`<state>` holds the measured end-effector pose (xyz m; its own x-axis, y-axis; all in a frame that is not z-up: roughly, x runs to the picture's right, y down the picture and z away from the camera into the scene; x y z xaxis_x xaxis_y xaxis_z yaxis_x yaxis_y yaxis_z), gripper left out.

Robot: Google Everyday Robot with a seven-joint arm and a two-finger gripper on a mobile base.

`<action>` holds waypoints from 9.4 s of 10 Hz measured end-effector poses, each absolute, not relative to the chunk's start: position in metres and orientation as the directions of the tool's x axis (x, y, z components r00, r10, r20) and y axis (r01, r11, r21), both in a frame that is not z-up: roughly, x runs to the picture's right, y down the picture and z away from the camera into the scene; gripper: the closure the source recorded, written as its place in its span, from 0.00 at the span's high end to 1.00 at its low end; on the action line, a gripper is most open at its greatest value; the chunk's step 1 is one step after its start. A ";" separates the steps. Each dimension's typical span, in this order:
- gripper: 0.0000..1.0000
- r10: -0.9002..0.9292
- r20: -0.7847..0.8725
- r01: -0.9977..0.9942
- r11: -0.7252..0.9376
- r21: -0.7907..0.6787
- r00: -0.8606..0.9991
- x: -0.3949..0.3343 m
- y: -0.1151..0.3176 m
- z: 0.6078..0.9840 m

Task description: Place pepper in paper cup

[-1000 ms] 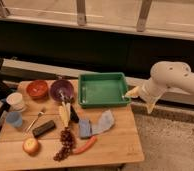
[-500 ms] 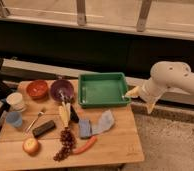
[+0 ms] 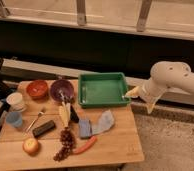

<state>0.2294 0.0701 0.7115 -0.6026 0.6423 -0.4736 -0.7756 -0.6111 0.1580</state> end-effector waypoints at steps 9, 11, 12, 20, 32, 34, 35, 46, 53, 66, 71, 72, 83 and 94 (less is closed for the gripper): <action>0.80 0.677 -0.477 -0.805 -0.581 0.121 -0.560 0.220 0.058 0.704; 0.80 0.710 -0.496 -0.841 -0.534 0.084 -0.500 0.188 0.051 0.703; 0.80 0.724 -0.514 -0.862 -0.504 0.061 -0.460 0.167 0.052 0.703; 0.80 0.761 -0.598 -0.941 -0.337 -0.032 -0.252 0.085 0.091 0.695; 0.80 0.625 -0.781 -0.961 -0.225 -0.162 -0.014 -0.020 0.220 0.724; 0.80 0.584 -0.811 -0.967 -0.185 -0.173 0.033 -0.032 0.242 0.734; 0.80 0.564 -0.824 -0.969 -0.171 -0.180 0.053 -0.034 0.251 0.738; 0.80 0.538 -0.841 -0.981 -0.127 -0.144 0.054 -0.026 0.270 0.757; 0.47 0.495 -0.867 -0.988 -0.093 -0.120 0.059 -0.029 0.287 0.778; 0.00 0.683 -0.726 -0.992 -0.129 -0.003 -0.087 0.043 0.157 0.738; 0.00 0.794 -0.608 -0.996 -0.055 -0.076 0.003 -0.007 0.068 0.727; 0.00 0.795 -0.607 -0.996 -0.052 -0.071 0.002 -0.003 0.068 0.728; 0.00 0.936 -0.334 -0.988 0.071 -0.137 0.113 -0.056 -0.014 0.699; 0.00 0.960 -0.136 -0.950 0.210 -0.231 0.246 -0.128 -0.056 0.692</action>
<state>-0.1285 -0.0556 0.6918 0.2457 0.9598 -0.1360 -0.9500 0.2105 -0.2305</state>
